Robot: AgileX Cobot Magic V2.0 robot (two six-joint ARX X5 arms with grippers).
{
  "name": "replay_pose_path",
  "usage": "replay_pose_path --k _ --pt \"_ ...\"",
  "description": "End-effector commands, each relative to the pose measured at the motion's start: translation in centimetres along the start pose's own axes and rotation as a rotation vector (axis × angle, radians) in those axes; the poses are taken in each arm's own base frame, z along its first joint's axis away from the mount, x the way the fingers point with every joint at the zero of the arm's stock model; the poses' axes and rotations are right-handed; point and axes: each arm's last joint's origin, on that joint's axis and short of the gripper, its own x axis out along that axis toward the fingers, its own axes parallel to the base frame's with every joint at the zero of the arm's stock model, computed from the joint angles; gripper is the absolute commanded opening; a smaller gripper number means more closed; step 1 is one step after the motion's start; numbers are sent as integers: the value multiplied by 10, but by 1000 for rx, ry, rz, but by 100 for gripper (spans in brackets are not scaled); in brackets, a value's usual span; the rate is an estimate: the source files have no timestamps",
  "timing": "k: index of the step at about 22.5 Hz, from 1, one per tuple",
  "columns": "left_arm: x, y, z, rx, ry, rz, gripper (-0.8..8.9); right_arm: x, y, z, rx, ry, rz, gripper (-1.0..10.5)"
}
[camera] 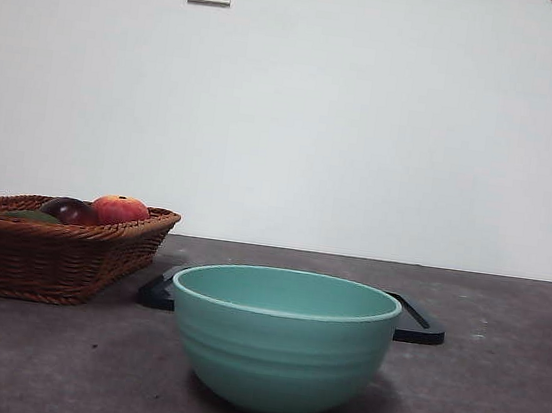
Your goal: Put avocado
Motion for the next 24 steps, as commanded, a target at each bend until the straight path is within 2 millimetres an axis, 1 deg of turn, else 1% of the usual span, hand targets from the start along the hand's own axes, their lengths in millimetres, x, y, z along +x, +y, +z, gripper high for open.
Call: replay_pose_path --k 1,10,13,14,15,17,18,19,24 --pt "-2 -5 6 33 -20 -32 17 -1 7 5 -44 -8 39 12" --pt "-6 -6 -3 -1 61 -47 19 0 10 -1 -31 49 53 12" --pt "-6 -6 -6 -13 89 -42 49 0 10 -1 -30 49 50 15" --pt "-6 -6 -6 -14 93 -45 121 0 10 -1 -30 49 50 90" --pt "-6 -6 -6 -15 95 -49 248 0 10 -1 -29 49 50 202" --pt "-6 -6 -6 -15 95 -59 530 0 10 -1 -28 48 49 467" --pt "-6 -6 -6 -16 95 -59 604 0 10 -1 -28 46 50 541" --pt "-6 -6 -6 -18 96 -59 619 0 10 0 -22 44 50 573" --pt "-6 -6 -7 -58 103 -56 616 0 10 0 -20 43 51 575"
